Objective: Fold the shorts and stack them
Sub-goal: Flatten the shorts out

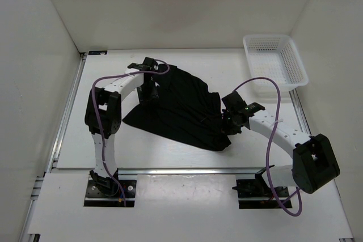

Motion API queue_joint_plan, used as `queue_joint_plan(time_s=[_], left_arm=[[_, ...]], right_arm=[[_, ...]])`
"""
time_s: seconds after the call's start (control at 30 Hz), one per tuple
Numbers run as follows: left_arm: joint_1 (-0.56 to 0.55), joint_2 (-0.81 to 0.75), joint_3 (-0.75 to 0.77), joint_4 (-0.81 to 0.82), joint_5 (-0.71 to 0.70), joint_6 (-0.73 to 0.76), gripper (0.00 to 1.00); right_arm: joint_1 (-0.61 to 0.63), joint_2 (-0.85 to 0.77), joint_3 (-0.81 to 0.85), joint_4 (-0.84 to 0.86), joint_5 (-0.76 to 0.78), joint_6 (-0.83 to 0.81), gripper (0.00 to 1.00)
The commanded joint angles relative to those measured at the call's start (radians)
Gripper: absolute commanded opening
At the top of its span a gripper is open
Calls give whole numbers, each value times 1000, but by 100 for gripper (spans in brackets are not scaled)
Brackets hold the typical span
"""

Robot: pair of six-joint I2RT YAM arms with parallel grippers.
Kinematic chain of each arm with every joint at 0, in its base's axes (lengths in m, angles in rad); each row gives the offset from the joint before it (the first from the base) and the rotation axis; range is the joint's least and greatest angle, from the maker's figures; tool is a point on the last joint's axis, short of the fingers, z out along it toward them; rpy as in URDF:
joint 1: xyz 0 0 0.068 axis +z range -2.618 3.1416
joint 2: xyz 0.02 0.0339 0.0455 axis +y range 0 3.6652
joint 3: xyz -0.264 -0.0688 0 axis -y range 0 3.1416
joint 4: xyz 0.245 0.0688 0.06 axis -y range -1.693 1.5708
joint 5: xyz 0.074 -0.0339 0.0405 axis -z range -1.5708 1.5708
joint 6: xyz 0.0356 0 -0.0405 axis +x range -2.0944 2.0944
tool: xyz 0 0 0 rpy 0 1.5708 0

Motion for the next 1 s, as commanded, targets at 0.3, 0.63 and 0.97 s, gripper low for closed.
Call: queue_joint_plan(time_s=[0.3, 0.63, 0.97], left_arm=[[-11, 45, 17, 34, 46, 3, 11], [-11, -112, 17, -41, -29, 3, 11], [22, -170, 87, -118, -55, 49, 11]], right_arm=[[3, -1, -10, -18, 12, 6, 0], [3, 8, 8, -29, 12, 6, 0], [-8, -1, 156, -102, 80, -42, 0]])
